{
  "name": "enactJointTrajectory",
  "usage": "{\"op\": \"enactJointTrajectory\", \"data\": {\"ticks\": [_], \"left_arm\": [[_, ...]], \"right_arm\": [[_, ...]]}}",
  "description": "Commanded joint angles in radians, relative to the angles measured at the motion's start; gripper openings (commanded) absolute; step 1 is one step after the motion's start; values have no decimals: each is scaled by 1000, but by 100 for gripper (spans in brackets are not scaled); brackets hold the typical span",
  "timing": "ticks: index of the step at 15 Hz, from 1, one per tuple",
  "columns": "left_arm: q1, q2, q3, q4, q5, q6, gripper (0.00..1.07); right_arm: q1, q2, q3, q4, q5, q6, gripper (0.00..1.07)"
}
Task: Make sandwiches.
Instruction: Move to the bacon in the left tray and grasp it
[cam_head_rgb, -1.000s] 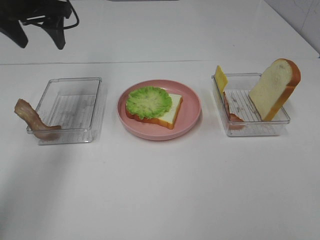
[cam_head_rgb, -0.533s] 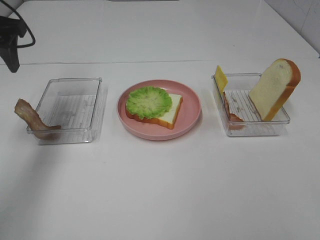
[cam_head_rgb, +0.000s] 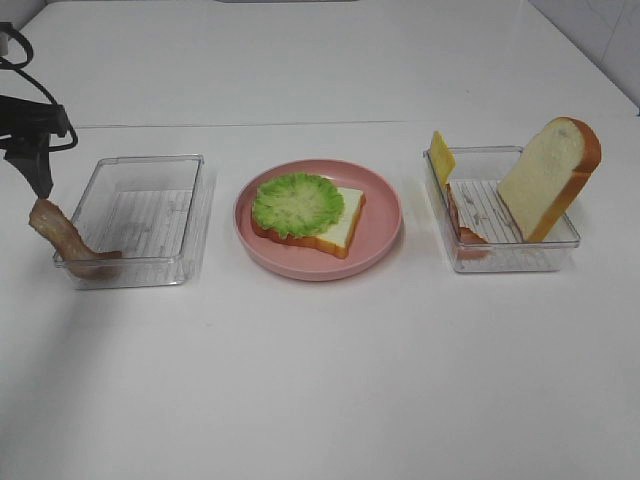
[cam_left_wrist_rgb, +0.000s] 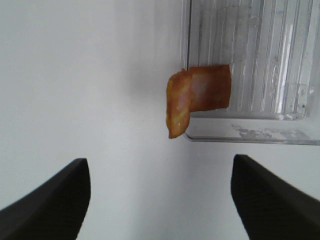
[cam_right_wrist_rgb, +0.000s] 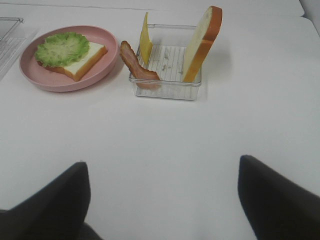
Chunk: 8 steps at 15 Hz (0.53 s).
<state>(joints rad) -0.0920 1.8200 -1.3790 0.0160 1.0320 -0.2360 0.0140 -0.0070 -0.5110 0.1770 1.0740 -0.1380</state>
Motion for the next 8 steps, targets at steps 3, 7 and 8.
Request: {"op": "enactJointTrajectory", "data": {"ticks": [3,7,8], "left_arm": [[-1,74,12,-55,-68,-34,62],[-2,120,12,-57,-88,-30,62],[-2,130,12,-57,-100,-30,62]], "right_arm": [[-2,-13,4,1,-10,1,77],[-2,-13,4,1,-10,1,77],[-2,-13,4,1,-10,1,77]]}}
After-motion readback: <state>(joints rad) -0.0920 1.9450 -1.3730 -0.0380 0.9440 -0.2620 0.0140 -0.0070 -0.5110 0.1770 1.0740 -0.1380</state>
